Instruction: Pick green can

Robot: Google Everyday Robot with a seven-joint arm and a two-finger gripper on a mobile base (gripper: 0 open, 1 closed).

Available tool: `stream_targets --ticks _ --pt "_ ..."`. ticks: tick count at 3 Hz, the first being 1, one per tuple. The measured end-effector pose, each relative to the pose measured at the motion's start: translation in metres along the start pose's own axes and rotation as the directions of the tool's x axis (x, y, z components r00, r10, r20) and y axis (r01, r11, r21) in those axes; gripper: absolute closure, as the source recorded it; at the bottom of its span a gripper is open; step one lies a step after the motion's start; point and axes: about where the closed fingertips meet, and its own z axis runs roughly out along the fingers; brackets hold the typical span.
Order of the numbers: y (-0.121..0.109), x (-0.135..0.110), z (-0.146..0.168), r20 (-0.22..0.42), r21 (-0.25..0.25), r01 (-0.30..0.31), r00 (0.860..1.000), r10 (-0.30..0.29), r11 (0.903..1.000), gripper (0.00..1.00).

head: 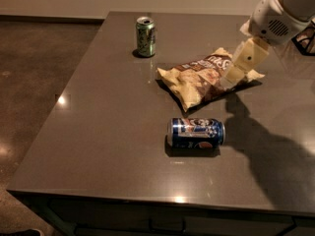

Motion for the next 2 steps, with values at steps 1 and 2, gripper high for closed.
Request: stream_targets --ticks 1,2 --pt "-0.029 -0.037 0.034 0.080 0.031 -0.058 0.995 0.055 0.9978 0.00" --pt "-0.050 -0.073 0.071 0.145 0.064 -0.115 0.984 0.105 0.9913 0.00"
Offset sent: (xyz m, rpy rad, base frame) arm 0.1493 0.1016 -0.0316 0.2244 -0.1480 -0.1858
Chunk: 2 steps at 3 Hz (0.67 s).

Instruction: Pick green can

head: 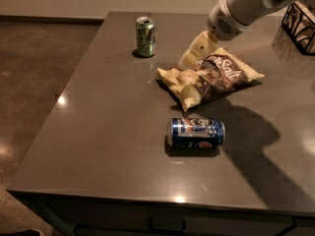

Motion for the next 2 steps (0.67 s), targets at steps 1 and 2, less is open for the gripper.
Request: stream_targets --ticks 1,2 --pt "-0.012 -0.028 0.043 0.037 0.047 -0.058 0.998 0.056 0.9973 0.00" --pt "-0.024 -0.055 0.079 0.088 0.067 -0.124 0.989 0.118 0.9900 0.00"
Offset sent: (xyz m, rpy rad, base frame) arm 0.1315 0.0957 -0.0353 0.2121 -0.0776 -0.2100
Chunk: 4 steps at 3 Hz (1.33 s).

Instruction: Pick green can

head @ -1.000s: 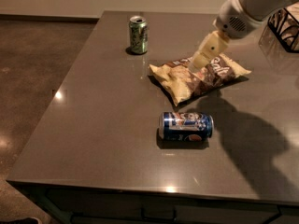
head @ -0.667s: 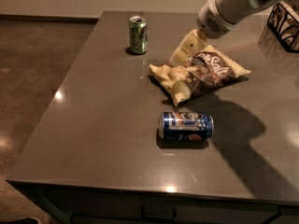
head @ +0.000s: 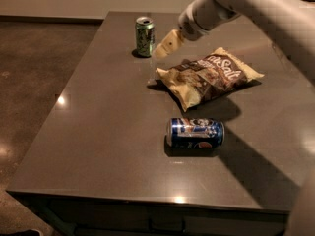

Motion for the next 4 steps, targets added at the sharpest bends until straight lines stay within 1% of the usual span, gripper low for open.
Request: stream_targets --ticks 1,2,3,4 --pt "-0.011 -0.025 0.035 0.059 0.022 -0.058 0.997 0.057 0.9981 0.00" --pt "-0.024 -0.049 0.076 0.105 0.028 -0.112 0.989 0.108 0.9933 0.00" --pt "-0.027 -0.062 0.098 0.120 0.028 -0.130 0.985 0.126 0.9911 0.00" --pt "-0.031 -0.070 0.110 0.129 0.027 -0.148 0.981 0.144 0.9886 0.17"
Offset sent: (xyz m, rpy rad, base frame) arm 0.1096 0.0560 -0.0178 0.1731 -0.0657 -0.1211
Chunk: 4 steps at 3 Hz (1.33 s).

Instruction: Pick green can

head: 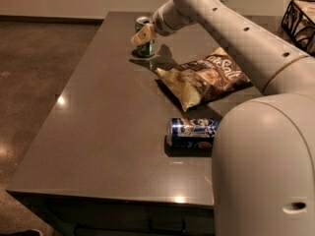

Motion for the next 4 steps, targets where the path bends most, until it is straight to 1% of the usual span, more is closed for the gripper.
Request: stream_targets --ticks 1,2,3,4 --pt "0.001 -0.006 0.006 0.017 -0.015 -0.012 1.000 0.013 0.9998 0.41" --pt "0.002 -0.012 0.001 0.032 -0.029 -0.014 0.999 0.015 0.9995 0.64" --pt "0.008 -0.020 -0.025 0.058 -0.056 0.010 0.998 -0.007 0.9984 0.88" --pt "0.017 -0.033 -0.058 0.075 -0.085 0.062 0.996 -0.056 0.9944 1.00"
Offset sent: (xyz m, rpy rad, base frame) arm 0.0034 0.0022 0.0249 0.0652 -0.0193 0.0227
